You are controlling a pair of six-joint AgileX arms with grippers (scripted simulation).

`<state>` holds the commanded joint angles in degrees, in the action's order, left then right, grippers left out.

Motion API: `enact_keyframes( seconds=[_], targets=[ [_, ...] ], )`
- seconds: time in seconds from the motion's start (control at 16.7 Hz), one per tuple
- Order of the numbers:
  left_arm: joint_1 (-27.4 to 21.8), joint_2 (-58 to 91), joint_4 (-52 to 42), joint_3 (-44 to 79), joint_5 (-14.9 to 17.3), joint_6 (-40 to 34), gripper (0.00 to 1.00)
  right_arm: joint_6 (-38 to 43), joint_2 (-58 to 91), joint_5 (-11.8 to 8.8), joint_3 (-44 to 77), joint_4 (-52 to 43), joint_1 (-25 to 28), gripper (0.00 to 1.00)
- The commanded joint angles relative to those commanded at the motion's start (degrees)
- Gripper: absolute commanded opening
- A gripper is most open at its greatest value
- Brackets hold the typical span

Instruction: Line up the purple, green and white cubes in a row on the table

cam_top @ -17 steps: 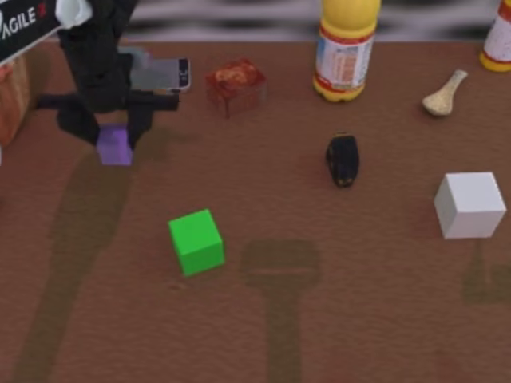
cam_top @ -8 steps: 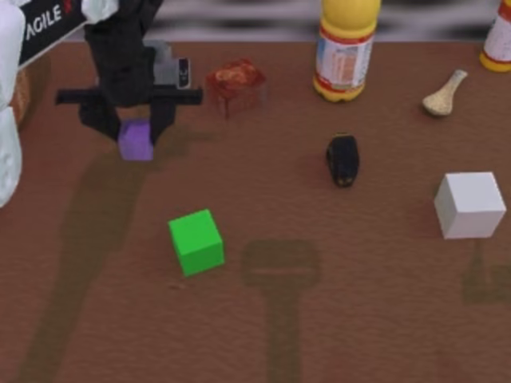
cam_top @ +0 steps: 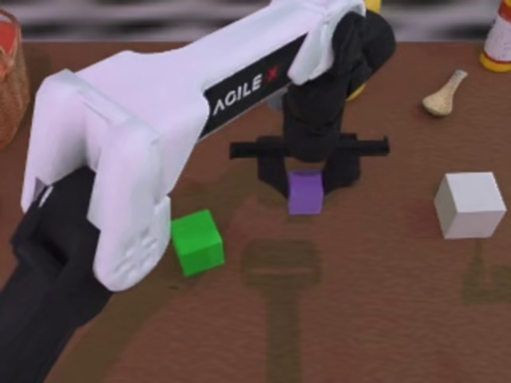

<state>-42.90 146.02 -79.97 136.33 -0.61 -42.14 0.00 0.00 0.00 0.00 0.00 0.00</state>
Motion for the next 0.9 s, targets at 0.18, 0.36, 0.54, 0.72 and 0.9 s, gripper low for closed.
enact_keyframes(
  seconds=[0.18, 0.36, 0.54, 0.72, 0.9],
  targets=[
    [-6.8, 0.8, -1.9, 3.4, -0.2, -6.8, 0.00, 0.0, 0.0, 0.0, 0.0, 0.0, 0.0, 1.00],
    [-8.3, 0.9, -2.2, 4.2, -0.3, -8.3, 0.00, 0.0, 0.0, 0.0, 0.0, 0.0, 0.0, 1.00],
    [-8.2, 0.7, -2.1, 4.0, -0.2, -8.2, 0.00, 0.0, 0.0, 0.0, 0.0, 0.0, 0.0, 1.00],
    [-8.2, 0.6, 0.3, 1.7, -0.2, -8.1, 0.00, 0.0, 0.0, 0.0, 0.0, 0.0, 0.0, 1.00],
    [-8.2, 0.6, 6.8, -5.0, -0.3, -8.2, 0.00, 0.0, 0.0, 0.0, 0.0, 0.0, 0.0, 1.00]
  ],
)
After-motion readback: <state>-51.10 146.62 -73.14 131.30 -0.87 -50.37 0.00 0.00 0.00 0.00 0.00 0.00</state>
